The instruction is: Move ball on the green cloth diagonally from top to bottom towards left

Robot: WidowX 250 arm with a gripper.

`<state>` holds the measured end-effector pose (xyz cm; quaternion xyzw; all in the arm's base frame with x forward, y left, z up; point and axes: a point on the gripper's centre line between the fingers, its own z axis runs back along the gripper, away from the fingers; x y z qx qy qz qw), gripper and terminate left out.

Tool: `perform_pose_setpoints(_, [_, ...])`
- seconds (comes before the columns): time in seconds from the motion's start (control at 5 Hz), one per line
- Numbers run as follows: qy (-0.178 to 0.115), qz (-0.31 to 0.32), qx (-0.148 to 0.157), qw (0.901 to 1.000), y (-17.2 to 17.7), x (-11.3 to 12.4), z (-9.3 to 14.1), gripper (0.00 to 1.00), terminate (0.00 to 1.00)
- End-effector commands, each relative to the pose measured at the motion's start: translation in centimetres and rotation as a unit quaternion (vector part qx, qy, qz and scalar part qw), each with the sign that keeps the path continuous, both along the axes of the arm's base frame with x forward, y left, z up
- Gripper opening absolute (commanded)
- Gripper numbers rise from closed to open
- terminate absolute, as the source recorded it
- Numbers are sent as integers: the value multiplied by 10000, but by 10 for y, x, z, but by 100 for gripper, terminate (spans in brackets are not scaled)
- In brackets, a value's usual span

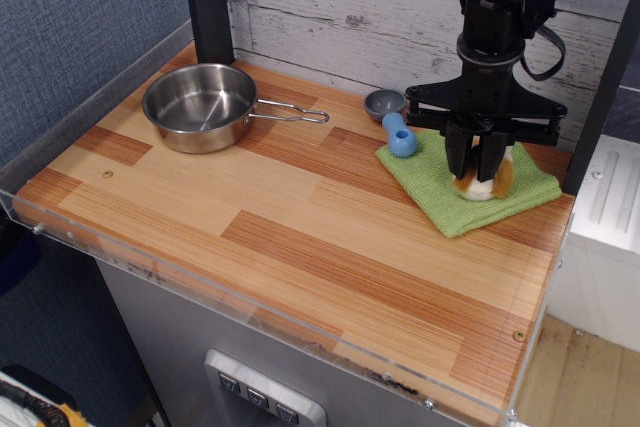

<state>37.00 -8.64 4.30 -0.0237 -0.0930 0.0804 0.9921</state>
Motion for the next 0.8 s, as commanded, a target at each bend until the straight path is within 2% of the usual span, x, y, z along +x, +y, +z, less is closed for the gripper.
perform_pose_setpoints(0.0, [-687,-29,-5,9976,6,-1,73,0,0])
perform_pose_setpoints(0.4, [-761,298,-78,9966,37,-37,112,0,0])
perform_pose_setpoints(0.6, [-833,621,-61,9946,70,-62,128,0,0])
